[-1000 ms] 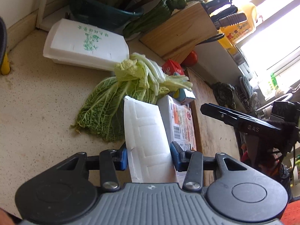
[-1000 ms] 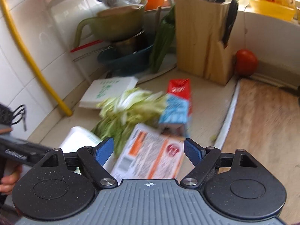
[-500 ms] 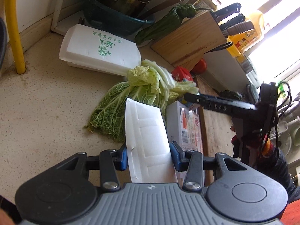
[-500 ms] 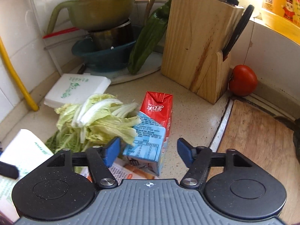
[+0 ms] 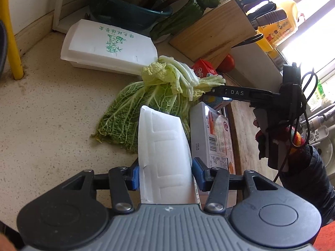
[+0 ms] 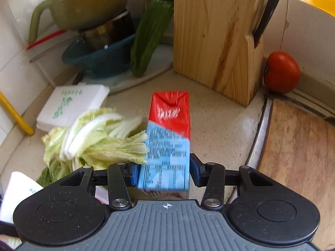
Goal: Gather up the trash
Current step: 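Grasp the red-and-blue drink carton with the right tool while the left tool holds the foam box, then carry the held foam box and drink carton down over the black trash bin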
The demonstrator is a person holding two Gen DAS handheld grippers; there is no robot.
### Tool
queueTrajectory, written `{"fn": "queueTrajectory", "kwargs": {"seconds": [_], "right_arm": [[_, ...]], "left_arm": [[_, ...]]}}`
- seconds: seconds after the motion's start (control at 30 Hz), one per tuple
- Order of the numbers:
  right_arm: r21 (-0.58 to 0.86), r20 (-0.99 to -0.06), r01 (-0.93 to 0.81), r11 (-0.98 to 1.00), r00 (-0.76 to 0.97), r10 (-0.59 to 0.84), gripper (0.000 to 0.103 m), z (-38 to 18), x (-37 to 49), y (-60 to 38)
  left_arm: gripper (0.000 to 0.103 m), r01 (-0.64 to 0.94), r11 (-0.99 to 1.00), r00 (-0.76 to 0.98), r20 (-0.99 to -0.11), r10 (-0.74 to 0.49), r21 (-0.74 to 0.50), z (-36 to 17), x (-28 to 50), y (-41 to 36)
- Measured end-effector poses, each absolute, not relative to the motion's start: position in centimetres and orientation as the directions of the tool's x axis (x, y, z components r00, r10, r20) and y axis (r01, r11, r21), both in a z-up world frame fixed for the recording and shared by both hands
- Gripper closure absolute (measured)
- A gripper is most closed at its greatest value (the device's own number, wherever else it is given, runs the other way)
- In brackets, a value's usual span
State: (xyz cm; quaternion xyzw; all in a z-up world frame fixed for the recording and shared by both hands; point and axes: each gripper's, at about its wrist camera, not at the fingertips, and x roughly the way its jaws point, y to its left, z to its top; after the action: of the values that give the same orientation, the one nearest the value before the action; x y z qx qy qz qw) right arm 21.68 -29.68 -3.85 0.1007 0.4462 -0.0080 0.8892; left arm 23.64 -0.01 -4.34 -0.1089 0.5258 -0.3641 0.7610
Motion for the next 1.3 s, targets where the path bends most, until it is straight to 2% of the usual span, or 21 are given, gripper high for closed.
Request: {"fn": "queueTrajectory", "kwargs": {"seconds": [0.1,0.13,0.4,0.53,0.8,0.97,1.2,1.3], "right_arm": [[0.155,-0.799,0.106,0.982,0.598,0.061,0.046,-4.2,22.2,-29.8],[0.158,-0.806,0.11,0.981,0.588,0.064,0.05,-4.5,22.4,-29.9],[0.204,-0.81,0.143,0.968,0.58,0.085,0.053,-4.3,20.5,-31.5],[0.294,-0.786,0.184,0.938,0.606,0.128,0.053,-3.4,19.0,-33.1],[0.333,-0.733,0.192,0.923,0.668,0.125,0.053,-1.0,15.5,-33.6],[0.321,-0.747,0.167,0.932,0.649,0.141,0.053,-1.0,13.8,-32.6],[0.324,-0.779,0.116,0.939,0.595,0.195,0.053,-2.1,12.2,-30.6],[0.32,-0.787,0.113,0.941,0.584,0.198,0.05,-2.6,12.0,-30.2]], "left_arm": [[0.058,0.448,0.712,0.185,-0.723,-0.666,-0.541,-4.2,23.4,-0.3],[0.058,0.454,0.711,0.185,-0.724,-0.665,-0.537,-4.2,23.3,-0.4],[0.062,0.445,0.702,0.179,-0.714,-0.677,-0.555,-4.2,23.0,-0.5],[0.063,0.44,0.714,0.199,-0.715,-0.67,-0.545,-3.7,22.9,-0.1],[0.063,0.409,0.743,0.251,-0.717,-0.65,-0.53,-2.8,22.3,1.6],[0.063,0.386,0.768,0.273,-0.732,-0.625,-0.511,-3.0,21.7,1.9],[0.063,0.433,0.773,0.271,-0.751,-0.602,-0.464,-3.3,20.8,0.1],[0.06,0.452,0.781,0.258,-0.775,-0.576,-0.43,-3.7,20.7,-0.6]]}}
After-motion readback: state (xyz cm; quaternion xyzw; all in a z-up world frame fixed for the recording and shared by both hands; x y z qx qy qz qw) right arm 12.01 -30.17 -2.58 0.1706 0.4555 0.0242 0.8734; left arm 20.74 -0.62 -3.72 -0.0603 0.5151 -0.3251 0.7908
